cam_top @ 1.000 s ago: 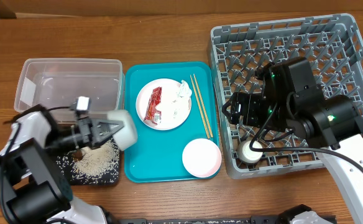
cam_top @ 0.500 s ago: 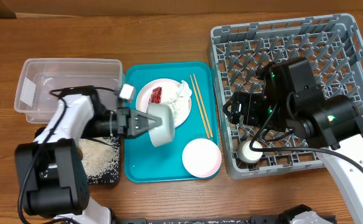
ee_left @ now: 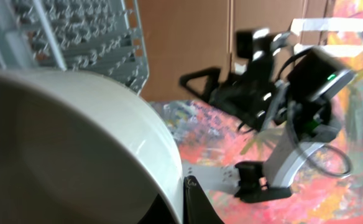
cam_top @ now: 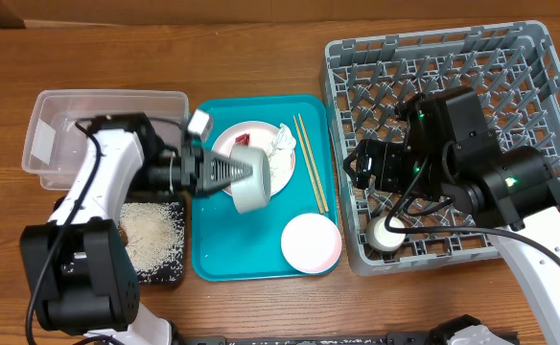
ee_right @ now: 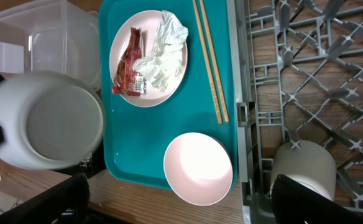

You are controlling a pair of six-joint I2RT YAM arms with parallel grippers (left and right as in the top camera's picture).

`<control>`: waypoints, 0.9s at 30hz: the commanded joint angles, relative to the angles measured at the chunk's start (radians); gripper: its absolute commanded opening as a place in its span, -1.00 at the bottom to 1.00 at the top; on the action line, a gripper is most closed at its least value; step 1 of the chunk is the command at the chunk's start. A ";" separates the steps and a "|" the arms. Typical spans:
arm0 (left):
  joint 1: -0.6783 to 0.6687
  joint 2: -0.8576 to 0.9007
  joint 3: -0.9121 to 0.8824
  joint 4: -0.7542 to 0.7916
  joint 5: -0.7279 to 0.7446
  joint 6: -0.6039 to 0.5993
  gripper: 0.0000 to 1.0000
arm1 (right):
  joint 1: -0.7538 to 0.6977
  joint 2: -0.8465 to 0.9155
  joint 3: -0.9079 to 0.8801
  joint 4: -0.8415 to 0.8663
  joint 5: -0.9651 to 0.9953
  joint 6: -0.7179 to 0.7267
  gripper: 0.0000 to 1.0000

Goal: Sort waste into correct bins and load items into the dishwasher
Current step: 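Carry the emptied bowl back and set it on the teal tray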

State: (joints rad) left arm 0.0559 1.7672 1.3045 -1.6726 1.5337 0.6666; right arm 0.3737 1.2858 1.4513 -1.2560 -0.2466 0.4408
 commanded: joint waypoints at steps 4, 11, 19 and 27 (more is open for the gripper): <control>0.016 -0.030 0.226 0.071 -0.003 -0.394 -0.92 | 0.004 0.000 0.014 0.006 0.006 0.005 0.91; -0.038 -0.038 0.380 0.158 -0.881 -0.803 -0.92 | 0.004 0.000 0.014 0.006 0.006 0.005 0.91; -0.325 -0.090 0.322 0.156 -1.365 -0.978 -0.91 | 0.004 0.000 0.014 0.006 0.006 0.005 0.93; -0.643 -0.090 0.011 0.379 -1.591 -1.279 -0.92 | 0.004 0.000 0.014 0.006 0.006 0.005 0.93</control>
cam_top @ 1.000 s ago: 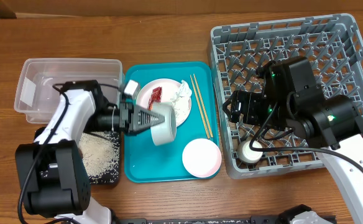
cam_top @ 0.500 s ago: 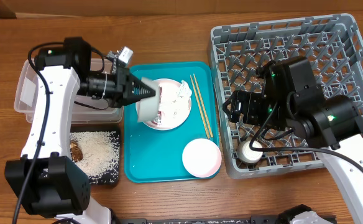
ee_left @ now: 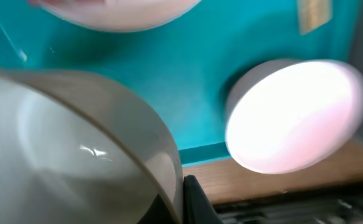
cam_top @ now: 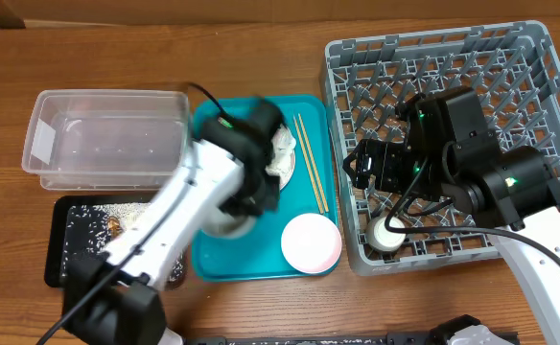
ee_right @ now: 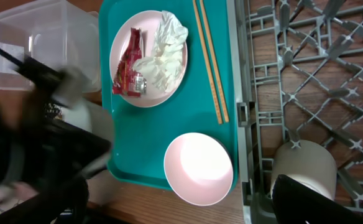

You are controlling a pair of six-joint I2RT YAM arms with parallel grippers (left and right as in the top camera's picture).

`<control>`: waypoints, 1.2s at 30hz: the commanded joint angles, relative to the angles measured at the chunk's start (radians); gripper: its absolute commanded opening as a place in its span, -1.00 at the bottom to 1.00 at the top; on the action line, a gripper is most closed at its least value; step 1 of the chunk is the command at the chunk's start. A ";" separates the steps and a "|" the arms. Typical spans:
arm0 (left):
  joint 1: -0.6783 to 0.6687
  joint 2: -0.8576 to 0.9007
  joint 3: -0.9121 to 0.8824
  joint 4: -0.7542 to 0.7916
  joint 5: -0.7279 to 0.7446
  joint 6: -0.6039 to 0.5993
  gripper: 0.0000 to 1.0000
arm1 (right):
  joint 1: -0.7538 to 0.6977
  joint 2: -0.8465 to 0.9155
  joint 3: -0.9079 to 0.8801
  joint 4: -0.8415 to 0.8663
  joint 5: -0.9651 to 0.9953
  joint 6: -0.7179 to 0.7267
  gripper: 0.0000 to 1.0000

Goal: Sort waste into correct bins and load items into the dishwasher
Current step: 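Carry the emptied bowl back and set it on the teal tray, then grasp the red wrapper from the white plate with the left gripper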

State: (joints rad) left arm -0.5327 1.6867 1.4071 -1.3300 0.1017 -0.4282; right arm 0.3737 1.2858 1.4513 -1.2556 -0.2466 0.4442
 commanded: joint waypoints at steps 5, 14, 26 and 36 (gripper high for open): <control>-0.084 -0.009 -0.212 0.144 -0.153 -0.254 -0.92 | 0.004 0.000 0.014 0.005 0.006 0.001 0.93; -0.093 -0.010 -0.263 0.215 -0.108 -0.278 -0.70 | 0.004 0.000 0.014 0.005 0.006 0.001 0.95; -0.018 -0.010 -0.023 0.100 -0.285 -0.189 0.63 | 0.004 0.001 0.014 0.006 0.007 0.001 1.00; 0.156 0.082 -0.050 0.373 -0.352 0.047 0.30 | 0.004 0.002 0.014 0.016 0.010 0.001 1.00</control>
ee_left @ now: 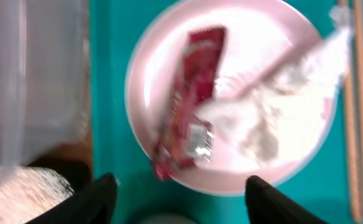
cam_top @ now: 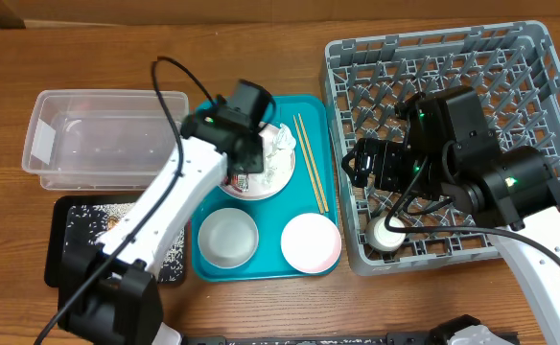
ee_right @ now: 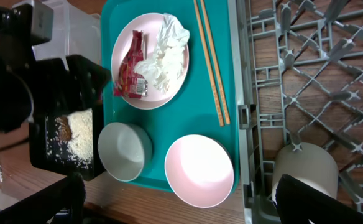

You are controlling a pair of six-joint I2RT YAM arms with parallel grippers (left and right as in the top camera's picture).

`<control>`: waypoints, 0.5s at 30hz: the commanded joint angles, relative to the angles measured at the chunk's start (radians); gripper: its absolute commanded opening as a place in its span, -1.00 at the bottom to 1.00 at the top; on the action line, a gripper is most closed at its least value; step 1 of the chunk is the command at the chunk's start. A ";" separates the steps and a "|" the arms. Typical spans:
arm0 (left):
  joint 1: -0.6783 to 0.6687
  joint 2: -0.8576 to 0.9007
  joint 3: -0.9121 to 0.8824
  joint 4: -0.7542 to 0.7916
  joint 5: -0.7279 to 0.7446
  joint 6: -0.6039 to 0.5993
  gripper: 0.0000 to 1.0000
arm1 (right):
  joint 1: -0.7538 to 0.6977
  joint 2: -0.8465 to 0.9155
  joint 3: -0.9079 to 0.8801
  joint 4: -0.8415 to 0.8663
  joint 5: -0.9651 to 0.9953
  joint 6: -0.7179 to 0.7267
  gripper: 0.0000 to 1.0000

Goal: Sort waste into correct bins and load items into the dishwasher
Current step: 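Grasp the red wrapper from the white plate with the left gripper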

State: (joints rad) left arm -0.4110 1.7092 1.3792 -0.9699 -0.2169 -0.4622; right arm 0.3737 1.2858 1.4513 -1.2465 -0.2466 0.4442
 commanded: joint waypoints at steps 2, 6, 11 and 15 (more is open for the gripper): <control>0.056 0.096 -0.022 0.026 0.015 0.126 0.16 | 0.004 0.002 0.014 0.007 0.010 0.001 1.00; 0.071 0.178 -0.022 0.040 0.121 0.219 0.04 | 0.004 0.002 0.014 0.007 0.010 0.001 0.99; 0.071 0.243 -0.022 0.035 0.121 0.253 -0.34 | 0.004 0.002 0.014 0.005 0.010 0.001 1.00; 0.079 0.237 -0.008 -0.003 0.111 0.234 -0.92 | 0.004 0.002 0.014 0.003 0.010 0.001 1.00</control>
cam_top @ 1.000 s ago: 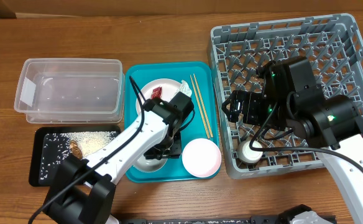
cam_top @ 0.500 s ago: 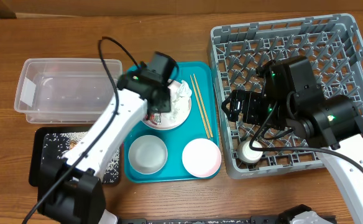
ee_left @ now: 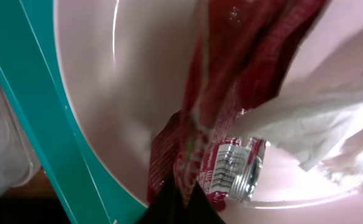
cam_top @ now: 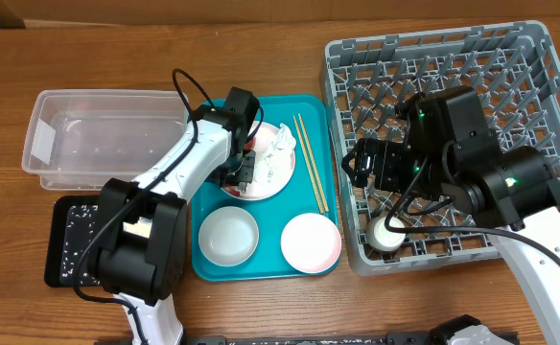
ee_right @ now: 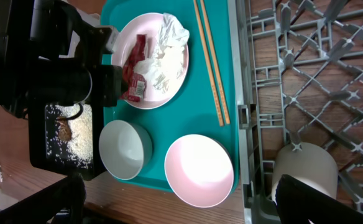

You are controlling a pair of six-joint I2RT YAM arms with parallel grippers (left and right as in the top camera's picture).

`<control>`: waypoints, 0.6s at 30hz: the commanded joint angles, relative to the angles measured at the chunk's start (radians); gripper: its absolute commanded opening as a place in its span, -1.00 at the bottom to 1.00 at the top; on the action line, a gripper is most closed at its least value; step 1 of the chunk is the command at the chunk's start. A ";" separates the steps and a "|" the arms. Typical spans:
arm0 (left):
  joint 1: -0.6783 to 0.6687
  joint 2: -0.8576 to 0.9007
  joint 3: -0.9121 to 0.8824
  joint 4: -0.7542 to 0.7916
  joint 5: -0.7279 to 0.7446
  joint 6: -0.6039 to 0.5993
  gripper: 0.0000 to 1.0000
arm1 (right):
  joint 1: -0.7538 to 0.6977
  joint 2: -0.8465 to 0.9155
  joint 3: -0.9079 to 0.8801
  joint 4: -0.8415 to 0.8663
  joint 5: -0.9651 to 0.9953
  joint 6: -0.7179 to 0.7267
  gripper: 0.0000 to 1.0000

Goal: Sort waste into correct bins and load items into the dishwasher
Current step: 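Grasp the red wrapper from the white plate with the left gripper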

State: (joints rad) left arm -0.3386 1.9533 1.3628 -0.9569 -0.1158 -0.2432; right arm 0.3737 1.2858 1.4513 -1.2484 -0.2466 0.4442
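A red wrapper [ee_left: 231, 93] lies on the pink plate [cam_top: 272, 178] beside a crumpled white tissue [ee_right: 163, 46]. My left gripper [ee_left: 181, 202] is down on the plate, shut on the wrapper's lower end. On the teal tray [cam_top: 261, 266] stand a grey bowl [cam_top: 227, 236], a pink bowl [cam_top: 311, 241] and a pair of chopsticks [cam_top: 310, 163]. My right gripper [ee_right: 180, 205] hangs open over the left edge of the grey dish rack [cam_top: 453, 57], holding nothing. A white cup [ee_right: 303, 165] sits in the rack.
A clear plastic bin [cam_top: 103, 139] stands left of the tray. Below it is a black tray [ee_right: 69, 137] with rice in it. The left arm reaches across the tray's left edge.
My left gripper was open above the pink plate. Now it is low on the plate and shut on the red wrapper. The right arm has not moved.
My left gripper held the grey bowl tipped beside the clear bin, above the black tray. Then it held the bowl over the teal tray. Later the bowl stood on the tray and the gripper was open over the plate; now it grips the wrapper.
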 commanded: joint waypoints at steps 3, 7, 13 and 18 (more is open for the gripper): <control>0.026 -0.044 0.080 -0.101 0.002 -0.024 -0.92 | 0.004 0.002 0.014 0.005 0.010 0.001 1.00; 0.072 -0.109 0.235 -0.235 -0.001 -0.044 -0.92 | 0.004 0.002 0.014 0.006 0.010 0.001 1.00; 0.201 -0.197 0.357 -0.274 -0.008 -0.079 -0.92 | 0.004 0.002 0.014 0.001 0.010 0.001 1.00; 0.325 -0.176 0.328 -0.277 -0.081 -0.128 -0.92 | 0.004 0.002 0.014 0.002 0.010 0.001 1.00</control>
State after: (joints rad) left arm -0.0631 1.7428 1.7153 -1.2320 -0.1474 -0.3229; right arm 0.3737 1.2858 1.4513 -1.2491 -0.2466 0.4442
